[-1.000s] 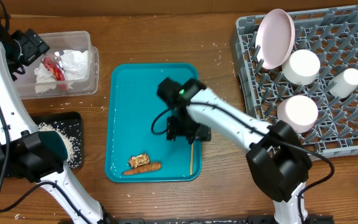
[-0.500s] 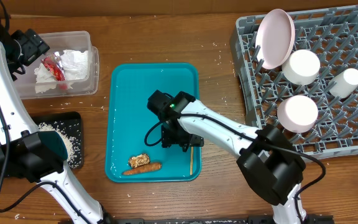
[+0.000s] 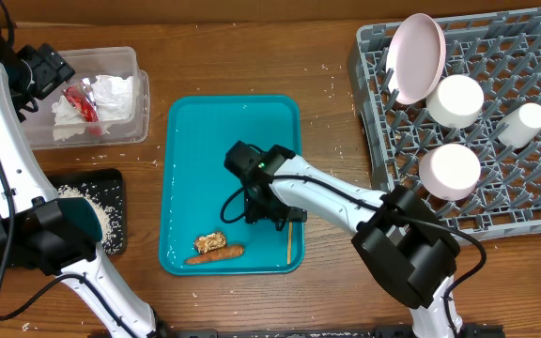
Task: Sort waste into correct bins and load items into the dishwasher
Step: 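Move the right gripper to the tray and grasp the wooden chopstick, then carry the chopstick to the rack and release it there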
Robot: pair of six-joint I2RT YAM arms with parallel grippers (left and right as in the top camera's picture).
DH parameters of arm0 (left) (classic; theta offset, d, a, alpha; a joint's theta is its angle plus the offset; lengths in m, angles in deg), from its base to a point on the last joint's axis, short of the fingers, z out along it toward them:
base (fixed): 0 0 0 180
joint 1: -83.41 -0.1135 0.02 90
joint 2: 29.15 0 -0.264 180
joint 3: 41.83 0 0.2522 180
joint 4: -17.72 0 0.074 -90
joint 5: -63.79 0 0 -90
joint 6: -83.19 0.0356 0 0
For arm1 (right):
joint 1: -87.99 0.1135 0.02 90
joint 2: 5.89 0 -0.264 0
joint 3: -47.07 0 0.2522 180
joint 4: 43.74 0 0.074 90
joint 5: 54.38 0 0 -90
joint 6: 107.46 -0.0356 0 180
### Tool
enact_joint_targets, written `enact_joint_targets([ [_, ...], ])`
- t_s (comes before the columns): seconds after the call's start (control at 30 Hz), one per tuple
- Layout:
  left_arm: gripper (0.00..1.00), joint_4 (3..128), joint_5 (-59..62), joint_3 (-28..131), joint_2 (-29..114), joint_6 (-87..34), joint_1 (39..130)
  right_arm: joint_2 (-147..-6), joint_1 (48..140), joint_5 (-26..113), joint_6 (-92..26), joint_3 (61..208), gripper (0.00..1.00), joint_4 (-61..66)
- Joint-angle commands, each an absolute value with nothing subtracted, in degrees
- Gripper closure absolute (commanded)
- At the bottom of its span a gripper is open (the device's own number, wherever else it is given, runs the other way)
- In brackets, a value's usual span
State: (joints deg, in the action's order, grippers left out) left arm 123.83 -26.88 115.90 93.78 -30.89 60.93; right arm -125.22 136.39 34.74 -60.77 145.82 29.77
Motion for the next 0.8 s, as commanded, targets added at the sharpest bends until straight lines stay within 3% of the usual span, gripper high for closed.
enact_joint_targets([
  [0.0, 0.00, 123.79, -26.63, 116.40, 93.85, -31.70, 61.30, -125.56, 136.13, 33.08, -61.19, 143.81, 0.21, 28.98],
  [0.17, 0.00, 123.77, -26.61, 116.40, 93.85, -31.67, 61.30, -125.56, 136.15, 33.14, -61.19, 143.59, 0.22, 28.72],
  [0.23, 0.00, 123.79, -26.61, 116.40, 93.85, -31.67, 61.30, -125.56, 136.15, 33.12, -61.19, 143.22, 0.27, 28.33],
  [0.43, 0.00, 123.79, -26.63, 116.40, 93.85, -31.67, 61.30, -125.59, 136.13, 33.12, -61.21, 141.16, 0.61, 26.25],
  [0.57, 0.00, 123.79, -26.63, 116.40, 93.85, -31.67, 61.30, -125.54, 135.87, 33.08, -61.17, 142.78, 0.96, 28.46],
  [0.77, 0.00, 123.77, -26.61, 116.40, 93.85, -31.67, 61.30, -125.41, 131.78, 33.08, -60.93, 150.54, 0.96, 36.15],
])
